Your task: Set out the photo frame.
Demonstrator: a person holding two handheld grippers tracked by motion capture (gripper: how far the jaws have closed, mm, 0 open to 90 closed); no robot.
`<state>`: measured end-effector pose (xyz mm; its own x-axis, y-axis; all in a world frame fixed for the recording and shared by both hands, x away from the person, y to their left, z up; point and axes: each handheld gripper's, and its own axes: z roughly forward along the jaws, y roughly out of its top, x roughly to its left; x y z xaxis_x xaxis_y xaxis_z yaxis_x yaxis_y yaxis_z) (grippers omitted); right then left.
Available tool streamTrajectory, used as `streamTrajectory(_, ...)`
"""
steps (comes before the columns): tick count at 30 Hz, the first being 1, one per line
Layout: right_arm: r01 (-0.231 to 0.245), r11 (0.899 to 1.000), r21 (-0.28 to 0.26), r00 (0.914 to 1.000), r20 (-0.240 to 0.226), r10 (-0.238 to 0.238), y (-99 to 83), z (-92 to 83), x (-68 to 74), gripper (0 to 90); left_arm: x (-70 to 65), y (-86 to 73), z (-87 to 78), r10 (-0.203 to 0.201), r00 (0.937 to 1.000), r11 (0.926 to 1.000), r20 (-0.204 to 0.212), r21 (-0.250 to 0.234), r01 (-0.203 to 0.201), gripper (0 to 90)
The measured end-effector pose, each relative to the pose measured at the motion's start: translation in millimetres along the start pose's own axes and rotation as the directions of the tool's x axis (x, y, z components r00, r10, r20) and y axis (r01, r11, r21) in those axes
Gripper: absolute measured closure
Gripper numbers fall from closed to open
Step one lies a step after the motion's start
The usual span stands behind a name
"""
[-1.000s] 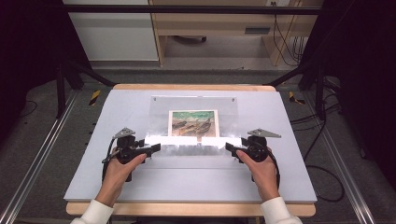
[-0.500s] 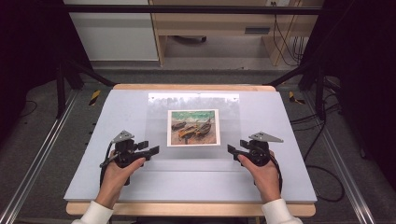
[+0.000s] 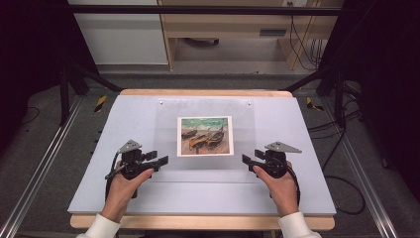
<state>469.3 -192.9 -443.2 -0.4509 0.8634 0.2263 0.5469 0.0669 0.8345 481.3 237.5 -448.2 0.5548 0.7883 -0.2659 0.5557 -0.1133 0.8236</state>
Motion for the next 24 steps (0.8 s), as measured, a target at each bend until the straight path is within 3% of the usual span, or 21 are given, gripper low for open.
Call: streamTrajectory(24,0.032,0.999,-0.004,0.9993,0.019,-0.032,-8.4,-11.9,5.4,48.3,-4.2,-4.2,-9.4,0.043,0.9991,0.9989,-0.004,0.017,-0.043,43.9)
